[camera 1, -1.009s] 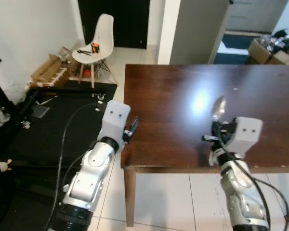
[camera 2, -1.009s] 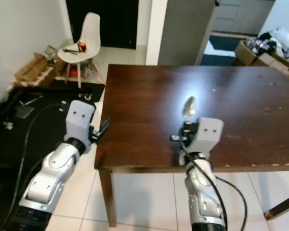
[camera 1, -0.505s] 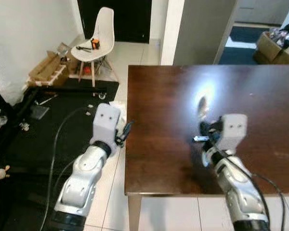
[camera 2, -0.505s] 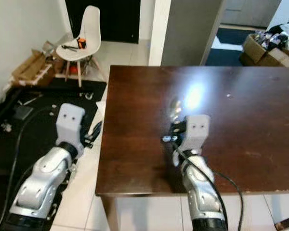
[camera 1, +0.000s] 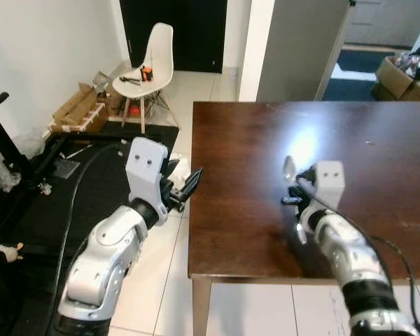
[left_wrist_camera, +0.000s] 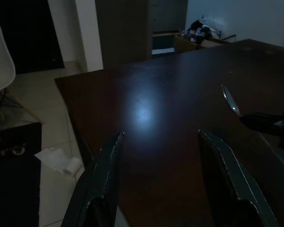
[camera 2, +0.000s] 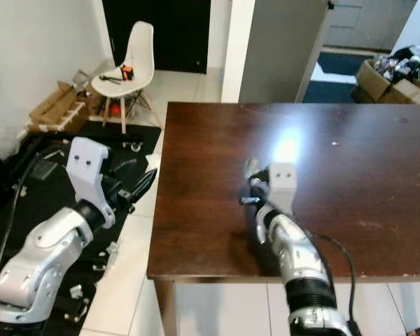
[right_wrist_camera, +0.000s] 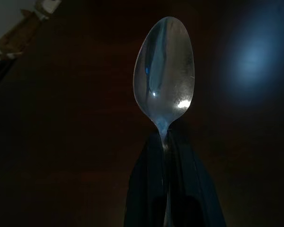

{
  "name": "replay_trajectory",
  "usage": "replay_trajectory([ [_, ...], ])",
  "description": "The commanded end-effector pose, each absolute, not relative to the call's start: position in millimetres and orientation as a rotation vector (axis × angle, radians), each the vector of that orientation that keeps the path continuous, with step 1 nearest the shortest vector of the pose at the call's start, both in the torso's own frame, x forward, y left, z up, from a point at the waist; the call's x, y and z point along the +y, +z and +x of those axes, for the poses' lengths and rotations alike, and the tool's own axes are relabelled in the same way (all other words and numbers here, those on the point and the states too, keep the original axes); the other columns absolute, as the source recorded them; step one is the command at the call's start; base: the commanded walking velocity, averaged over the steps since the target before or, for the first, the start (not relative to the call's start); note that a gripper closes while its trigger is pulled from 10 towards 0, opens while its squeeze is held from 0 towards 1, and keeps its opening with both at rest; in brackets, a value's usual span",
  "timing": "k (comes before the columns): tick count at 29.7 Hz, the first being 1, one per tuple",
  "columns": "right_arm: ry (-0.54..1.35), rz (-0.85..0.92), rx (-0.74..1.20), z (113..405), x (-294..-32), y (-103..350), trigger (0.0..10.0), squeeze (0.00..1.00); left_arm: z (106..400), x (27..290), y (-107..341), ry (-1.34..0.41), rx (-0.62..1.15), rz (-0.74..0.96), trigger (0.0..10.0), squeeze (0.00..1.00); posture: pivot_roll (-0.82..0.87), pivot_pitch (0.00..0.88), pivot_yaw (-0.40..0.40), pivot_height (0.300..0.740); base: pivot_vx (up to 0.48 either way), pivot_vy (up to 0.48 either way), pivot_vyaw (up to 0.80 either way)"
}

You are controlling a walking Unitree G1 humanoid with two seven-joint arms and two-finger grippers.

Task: Setting the table

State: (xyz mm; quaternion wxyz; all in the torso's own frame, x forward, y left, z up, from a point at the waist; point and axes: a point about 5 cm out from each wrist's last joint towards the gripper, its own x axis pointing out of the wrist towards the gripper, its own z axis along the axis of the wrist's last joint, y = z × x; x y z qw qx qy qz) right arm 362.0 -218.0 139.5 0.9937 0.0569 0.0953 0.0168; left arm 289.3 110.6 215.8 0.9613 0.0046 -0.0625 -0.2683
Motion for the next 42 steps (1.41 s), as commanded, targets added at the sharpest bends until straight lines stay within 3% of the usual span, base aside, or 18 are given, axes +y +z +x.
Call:
replay_trajectory([
  [1, 0.029, 0.153, 0.246, 361.3, -217.4, 130.9, 10.0, 0.00, 285.4, 109.8, 215.2, -0.577, -0.108, 0.010, 10.0, 0.00, 0.00, 0.007, 0.089, 0.740, 0.000, 0.000, 0.00],
  [6, 0.087, 0.175, 0.290, 357.8, -204.1, 129.7, 10.0, 0.00, 280.0, 111.4, 214.7, -0.611, -0.088, 0.033, 10.0, 0.00, 0.00, 0.015, 0.085, 0.740, 0.000, 0.000, 0.00],
  [15, 0.135, 0.165, 0.378, 323.6, -187.5, 111.6, 10.0, 0.00, 275.6, 102.2, 212.2, -0.661, -0.047, 0.024, 10.0, 0.00, -0.03, 0.025, 0.097, 0.740, 0.000, 0.000, 0.00],
  [22, 0.167, 0.105, 0.475, 306.1, -176.6, 91.6, 10.0, 0.00, 265.9, 105.8, 201.4, -0.781, 0.036, 0.167, 10.0, 0.00, -0.02, 0.013, 0.102, 0.740, 0.000, 0.000, 0.00],
  [30, 0.193, 0.071, 0.519, 302.2, -175.4, 85.5, 10.0, 0.00, 258.1, 118.5, 189.6, -0.857, 0.120, 0.257, 10.0, 0.00, -0.02, 0.004, 0.099, 0.740, 0.000, 0.000, 0.00],
  [42, 0.157, 0.026, 0.520, 303.4, -185.3, 85.1, 10.0, 0.03, 257.8, 113.4, 186.3, -0.848, 0.112, 0.246, 10.0, 0.00, -0.03, 0.003, 0.088, 0.740, 0.000, 0.000, 0.00],
])
